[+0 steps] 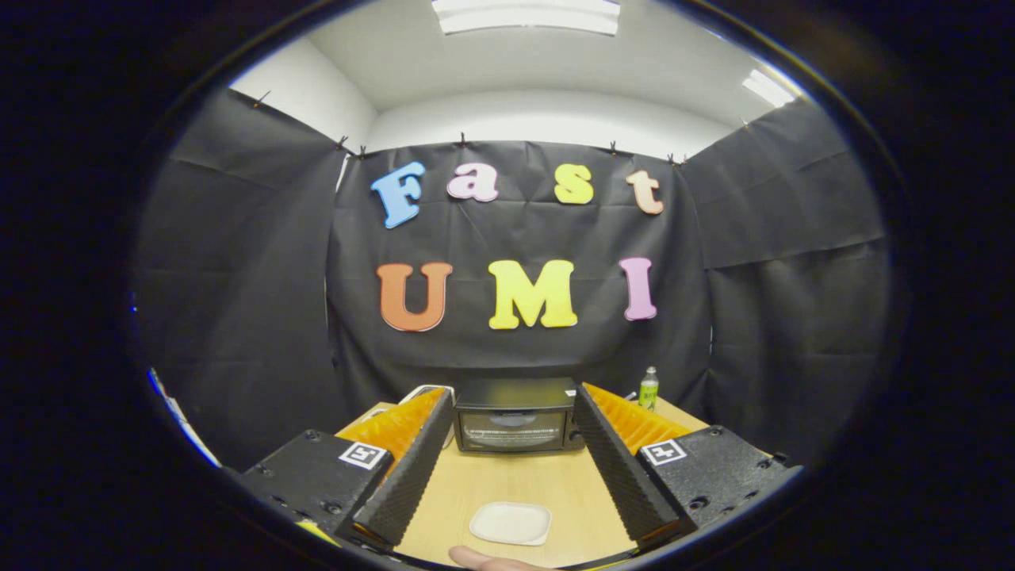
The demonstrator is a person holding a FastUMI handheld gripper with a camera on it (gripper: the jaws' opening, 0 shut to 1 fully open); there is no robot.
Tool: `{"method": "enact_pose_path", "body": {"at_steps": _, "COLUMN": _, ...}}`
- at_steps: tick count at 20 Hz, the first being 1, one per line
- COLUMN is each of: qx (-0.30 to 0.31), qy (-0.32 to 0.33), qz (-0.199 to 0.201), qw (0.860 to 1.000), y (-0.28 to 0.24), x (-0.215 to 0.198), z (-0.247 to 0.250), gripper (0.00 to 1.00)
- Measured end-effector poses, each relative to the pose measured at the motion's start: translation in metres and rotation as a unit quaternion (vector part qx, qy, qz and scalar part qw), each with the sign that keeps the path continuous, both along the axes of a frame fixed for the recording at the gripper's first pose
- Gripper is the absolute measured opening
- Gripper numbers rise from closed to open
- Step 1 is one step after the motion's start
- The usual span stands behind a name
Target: Open the toaster oven, put the food inside, and close the toaster oven door.
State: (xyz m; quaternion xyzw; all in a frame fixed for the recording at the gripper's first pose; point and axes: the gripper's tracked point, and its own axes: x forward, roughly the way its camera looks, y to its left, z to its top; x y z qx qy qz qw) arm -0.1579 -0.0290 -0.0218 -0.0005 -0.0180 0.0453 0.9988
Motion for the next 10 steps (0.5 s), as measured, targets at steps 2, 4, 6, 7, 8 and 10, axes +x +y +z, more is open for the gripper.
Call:
{"method": "enact_pose_path", "body": {"at_steps": 2, "qx": 0.003, "qy": 0.001, "qz": 0.002, "qw": 1.000, "y": 0.000, "x": -0.003, "z": 0.001, "gripper": 1.00}}
{"method": "enact_pose_path", "body": {"at_steps": 4, "qx": 0.007, "qy": 0.005, "qz": 0.004, "qw": 1.000, "y": -0.004, "x": -0.005, "z": 0.001, "gripper": 1.00}}
{"method": "enact_pose_path", "body": {"at_steps": 6, "qx": 0.007, "qy": 0.004, "qz": 0.012, "qw": 1.000, "y": -0.008, "x": -0.006, "z": 0.000, "gripper": 1.00}}
{"method": "enact_pose_path", "body": {"at_steps": 7, "qx": 0.013, "qy": -0.001, "qz": 0.015, "qw": 1.000, "y": -0.008, "x": -0.008, "z": 0.002, "gripper": 1.00}}
{"method": "enact_pose_path", "body": {"at_steps": 8, "qx": 0.016, "qy": -0.005, "qz": 0.017, "qw": 1.000, "y": -0.012, "x": -0.009, "z": 0.002, "gripper": 1.00}}
{"method": "enact_pose_path", "body": {"at_steps": 10, "qx": 0.012, "qy": -0.008, "qz": 0.018, "qw": 1.000, "y": -0.018, "x": -0.011, "z": -0.006, "gripper": 1.00}}
